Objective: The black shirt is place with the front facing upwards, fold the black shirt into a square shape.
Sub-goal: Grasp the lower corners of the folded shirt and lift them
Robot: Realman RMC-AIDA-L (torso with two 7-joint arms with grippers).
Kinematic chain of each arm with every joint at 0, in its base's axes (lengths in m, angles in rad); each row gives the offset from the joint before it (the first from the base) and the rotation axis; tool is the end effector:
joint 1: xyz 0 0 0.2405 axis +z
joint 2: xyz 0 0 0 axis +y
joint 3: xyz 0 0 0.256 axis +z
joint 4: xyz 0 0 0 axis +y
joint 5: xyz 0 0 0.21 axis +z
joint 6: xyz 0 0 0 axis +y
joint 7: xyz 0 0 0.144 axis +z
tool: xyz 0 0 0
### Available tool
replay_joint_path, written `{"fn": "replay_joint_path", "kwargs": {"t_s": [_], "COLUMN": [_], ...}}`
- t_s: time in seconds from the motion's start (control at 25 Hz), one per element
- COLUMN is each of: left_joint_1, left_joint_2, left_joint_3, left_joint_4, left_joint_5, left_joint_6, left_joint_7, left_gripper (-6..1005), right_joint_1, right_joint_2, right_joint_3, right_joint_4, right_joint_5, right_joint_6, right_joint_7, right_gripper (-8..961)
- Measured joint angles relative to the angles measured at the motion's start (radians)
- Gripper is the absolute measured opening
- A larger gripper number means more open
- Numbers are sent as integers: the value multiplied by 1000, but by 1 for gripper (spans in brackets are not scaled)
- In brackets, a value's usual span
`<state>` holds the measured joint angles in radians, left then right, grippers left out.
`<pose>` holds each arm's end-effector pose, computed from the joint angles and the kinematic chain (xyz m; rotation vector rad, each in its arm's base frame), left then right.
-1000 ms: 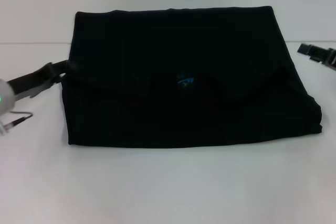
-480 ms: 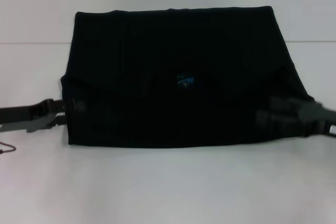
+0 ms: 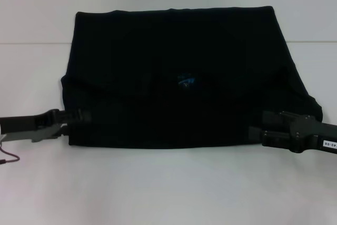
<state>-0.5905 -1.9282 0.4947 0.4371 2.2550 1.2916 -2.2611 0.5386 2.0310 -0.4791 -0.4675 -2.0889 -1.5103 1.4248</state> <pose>-0.3365 0.3543 0.0329 -1.9979 -1.9028 -0.5789 0.2965 0.3251 0.0021 -2.5596 0.9470 0.7672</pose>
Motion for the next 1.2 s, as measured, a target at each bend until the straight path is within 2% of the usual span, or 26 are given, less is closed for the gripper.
{"fn": "replay_joint_path", "kwargs": {"t_s": [0.48,0.72,0.92,1.12,1.2], "left_joint_1": [-11,-14,-17,-19,-20], "left_joint_2": [-2,-2,-1,1,2], "left_joint_3": [81,96,98,99,99], "left_joint_4": [-1,2,3,1,1], "left_joint_5": [0,0,0,0,0], "left_joint_6": [-5,-7,-5,-5,-2], "left_joint_7": [-5,-9,-10,-11,-11], "left_gripper": [826,565,367,137,115], "right_joint_1": [-6,-9,5,46,73], "right_joint_2": [-1,-16,-57,-108,-135], "right_joint_3": [5,5,-1,-9,-14], "right_joint_4": [1,-8,-43,-154,-193], "right_joint_5": [0,0,-24,-142,-203], "right_joint_6": [-5,-9,19,55,53], "right_joint_7": [2,56,228,533,676], "right_gripper": [914,915,915,915,915]}}
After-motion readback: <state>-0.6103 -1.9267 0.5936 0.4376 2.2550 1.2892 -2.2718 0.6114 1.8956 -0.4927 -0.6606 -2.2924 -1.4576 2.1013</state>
